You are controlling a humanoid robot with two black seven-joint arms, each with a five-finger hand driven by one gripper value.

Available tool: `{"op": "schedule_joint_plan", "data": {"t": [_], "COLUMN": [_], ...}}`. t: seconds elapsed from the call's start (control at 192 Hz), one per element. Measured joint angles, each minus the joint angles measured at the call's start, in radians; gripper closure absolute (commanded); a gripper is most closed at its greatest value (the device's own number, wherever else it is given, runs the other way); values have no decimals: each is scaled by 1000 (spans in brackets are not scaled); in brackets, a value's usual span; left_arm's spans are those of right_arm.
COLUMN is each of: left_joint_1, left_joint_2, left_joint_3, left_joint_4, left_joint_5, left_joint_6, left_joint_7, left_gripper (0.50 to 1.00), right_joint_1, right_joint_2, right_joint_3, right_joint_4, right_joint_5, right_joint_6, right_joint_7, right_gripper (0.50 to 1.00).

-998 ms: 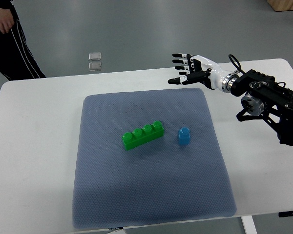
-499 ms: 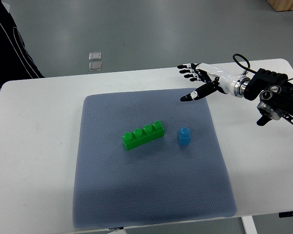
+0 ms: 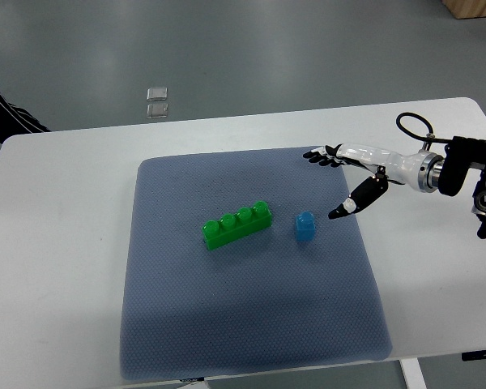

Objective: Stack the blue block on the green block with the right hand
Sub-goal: 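Lower the right hand beside the blue block, thumb on its near side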

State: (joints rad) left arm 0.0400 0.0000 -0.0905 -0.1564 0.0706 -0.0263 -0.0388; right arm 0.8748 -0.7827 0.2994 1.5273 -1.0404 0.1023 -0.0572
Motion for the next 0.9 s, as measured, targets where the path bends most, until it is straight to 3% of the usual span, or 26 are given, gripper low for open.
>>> {"op": "schedule_joint_plan", "data": {"t": [0.192, 0.405, 0.629, 0.899], "left_joint_1": [0, 0, 0, 0], "left_joint_2": [0, 0, 0, 0], "left_joint_3": [0, 0, 0, 0], "left_joint_4": [0, 0, 0, 0], "left_joint_5": [0, 0, 0, 0], "left_joint_6": [0, 0, 0, 0], "left_joint_7": [0, 0, 0, 0], "left_gripper": [500, 500, 500, 500], "right_joint_1": [6, 9, 35, 36], "right_joint_2": [-19, -23, -25, 49], "right_joint_3": [-1, -18, -24, -22], "right_joint_4": [67, 71, 73, 85], "right_joint_5": [-26, -109, -165, -159], "right_joint_6": [-13, -37, -14, 35], "right_joint_7": [-106, -159, -153, -84], "right_gripper": [558, 558, 560, 560]}}
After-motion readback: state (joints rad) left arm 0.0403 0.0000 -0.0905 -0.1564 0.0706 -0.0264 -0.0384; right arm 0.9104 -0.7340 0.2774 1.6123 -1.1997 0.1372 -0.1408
